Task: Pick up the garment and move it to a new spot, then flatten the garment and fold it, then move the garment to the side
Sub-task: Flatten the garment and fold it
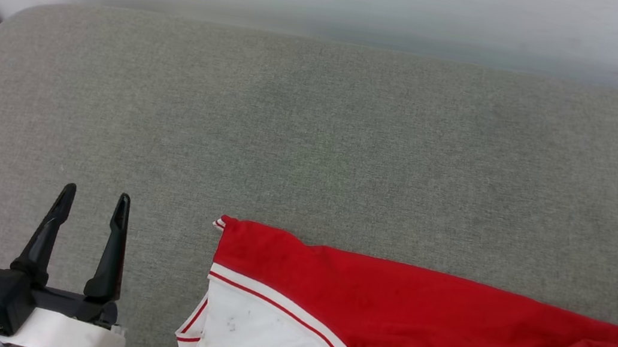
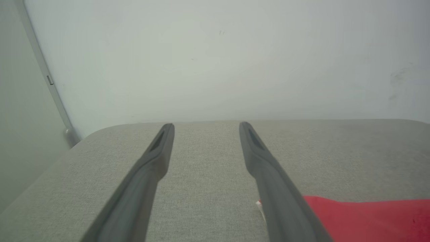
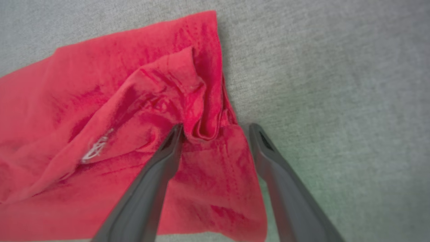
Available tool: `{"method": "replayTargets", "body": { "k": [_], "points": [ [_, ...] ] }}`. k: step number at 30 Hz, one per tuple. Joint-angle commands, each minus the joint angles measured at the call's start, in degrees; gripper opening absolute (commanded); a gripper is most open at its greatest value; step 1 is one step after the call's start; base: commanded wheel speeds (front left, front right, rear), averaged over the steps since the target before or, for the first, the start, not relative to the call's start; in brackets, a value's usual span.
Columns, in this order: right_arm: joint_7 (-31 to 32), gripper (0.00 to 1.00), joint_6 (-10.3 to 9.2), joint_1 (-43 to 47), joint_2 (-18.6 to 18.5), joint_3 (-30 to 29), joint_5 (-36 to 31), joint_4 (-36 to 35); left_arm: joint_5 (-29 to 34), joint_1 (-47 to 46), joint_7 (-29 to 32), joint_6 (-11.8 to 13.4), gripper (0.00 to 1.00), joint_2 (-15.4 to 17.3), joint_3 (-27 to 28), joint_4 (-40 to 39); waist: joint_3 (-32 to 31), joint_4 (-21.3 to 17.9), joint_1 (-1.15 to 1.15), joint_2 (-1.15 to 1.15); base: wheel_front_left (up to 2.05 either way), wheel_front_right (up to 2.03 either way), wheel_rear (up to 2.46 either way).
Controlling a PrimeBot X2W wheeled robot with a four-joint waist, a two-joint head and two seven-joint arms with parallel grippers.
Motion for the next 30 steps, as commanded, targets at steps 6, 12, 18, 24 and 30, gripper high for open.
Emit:
{"method": "replayTargets", "body": {
  "k": [6, 12, 18, 24, 30],
  "points": [
    [-0.7, 1.00, 0.12, -0.6, 0.7, 5.2, 2.3, 4.6, 1.0, -1.1, -0.3, -0.7, 1.00, -0.9, 0.3, 0.7, 0.9, 1.0, 0.00, 0.00, 0.00, 0.00, 0.00],
    [-2.1, 0.91, 0.34, -1.2, 0.9, 10.1, 3.5, 8.0, 0.9, -1.3, -0.3, -0.7, 1.00, -0.6, -0.6, 1.4, 0.8, 1.0, 0.00, 0.00, 0.00, 0.00, 0.00],
    [-6.4, 0.00, -0.02, -1.9, -1.6, 9.8, 3.4, 8.9, 0.6, -0.9, -0.3, -0.7, 1.00, -0.2, -0.8, 2.0, -0.2, 0.5, 0.00, 0.00, 0.00, 0.00, 0.00],
    [-9.7, 0.00, -0.08, -2.3, -5.0, 6.9, 3.6, 8.2, 0.4, -0.3, -0.3, -0.8, 1.00, -0.1, -0.8, 2.2, -1.1, -0.2, 0.00, 0.00, 0.00, 0.00, 0.00],
    [-11.0, 0.00, -0.06, -2.7, -7.8, 2.4, 1.8, 8.3, 0.3, 0.0, -0.3, -0.8, 1.00, -0.1, -1.1, 2.3, -1.4, -1.0, 0.00, 0.00, 0.00, 0.00, 0.00]
  ]
}}
